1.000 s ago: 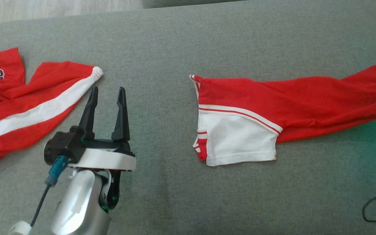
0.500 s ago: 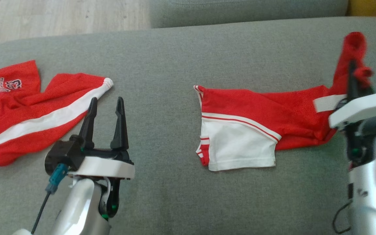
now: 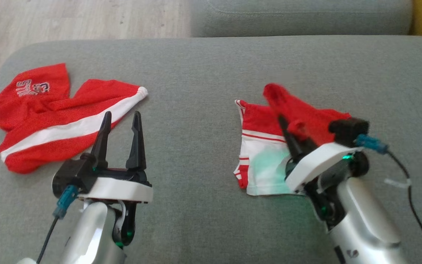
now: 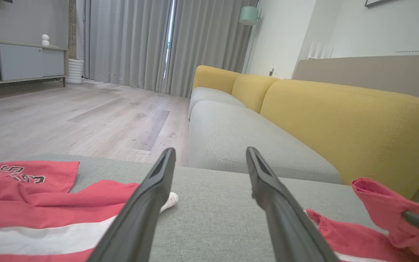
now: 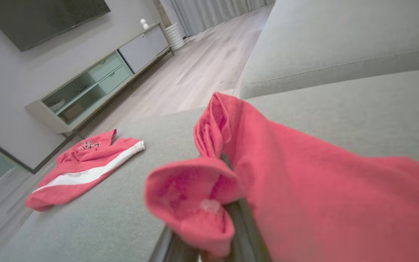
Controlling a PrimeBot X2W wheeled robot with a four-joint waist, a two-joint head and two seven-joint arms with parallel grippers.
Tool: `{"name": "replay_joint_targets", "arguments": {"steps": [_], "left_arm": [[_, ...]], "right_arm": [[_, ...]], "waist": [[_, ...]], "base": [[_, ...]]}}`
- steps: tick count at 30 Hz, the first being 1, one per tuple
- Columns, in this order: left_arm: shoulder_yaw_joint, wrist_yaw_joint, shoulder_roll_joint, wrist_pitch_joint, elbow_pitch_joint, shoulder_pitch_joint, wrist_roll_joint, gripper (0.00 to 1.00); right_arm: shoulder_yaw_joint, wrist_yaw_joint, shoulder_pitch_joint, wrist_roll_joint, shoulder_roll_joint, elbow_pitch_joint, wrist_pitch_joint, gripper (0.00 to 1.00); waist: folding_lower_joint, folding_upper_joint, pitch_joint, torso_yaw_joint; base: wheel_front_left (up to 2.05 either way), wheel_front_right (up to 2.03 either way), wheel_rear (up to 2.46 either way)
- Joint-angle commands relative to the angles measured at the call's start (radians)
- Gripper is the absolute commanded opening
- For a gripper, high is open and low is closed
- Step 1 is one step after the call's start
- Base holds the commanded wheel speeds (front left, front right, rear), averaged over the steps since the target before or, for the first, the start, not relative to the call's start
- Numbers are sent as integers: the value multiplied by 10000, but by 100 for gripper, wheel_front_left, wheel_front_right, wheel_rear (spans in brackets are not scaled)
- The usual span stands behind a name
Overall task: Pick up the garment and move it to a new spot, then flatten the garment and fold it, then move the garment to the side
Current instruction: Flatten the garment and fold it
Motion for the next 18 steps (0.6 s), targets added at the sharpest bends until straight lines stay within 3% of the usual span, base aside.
{"name": "replay_joint_targets", "arguments": {"steps": [1, 7, 8, 9, 14, 18], "left_arm": [[299, -31, 62, -80, -272, -186, 126, 100], [188, -58, 25, -80, -219, -230, 124, 100], [191, -58, 22, -80, -212, -227, 119, 100], [196, -56, 19, -80, -196, -220, 113, 100], [283, -19, 30, -80, -201, -232, 126, 100], [360, -2, 41, -80, -275, -276, 142, 100]], "right_arm": [[441, 67, -313, 179, 71, -86, -207, 0], [1572, 67, -576, 643, 71, 1383, -641, 0], [1781, 67, -619, 705, 71, 1546, -671, 20], [1967, 67, -642, 857, 71, 1681, -688, 100], [2915, 67, -967, 1331, 71, 1772, -983, 100], [3116, 67, -1344, 1685, 71, 1585, -1347, 100]], "waist": [[1, 0, 14, 139], [1, 0, 140, 516], [1, 0, 153, 541], [1, 0, 164, 559], [1, 0, 239, 465], [1, 0, 218, 221]], "base": [[0, 0, 0], [0, 0, 0], [0, 0, 0], [0, 0, 0], [0, 0, 0], [0, 0, 0]]}}
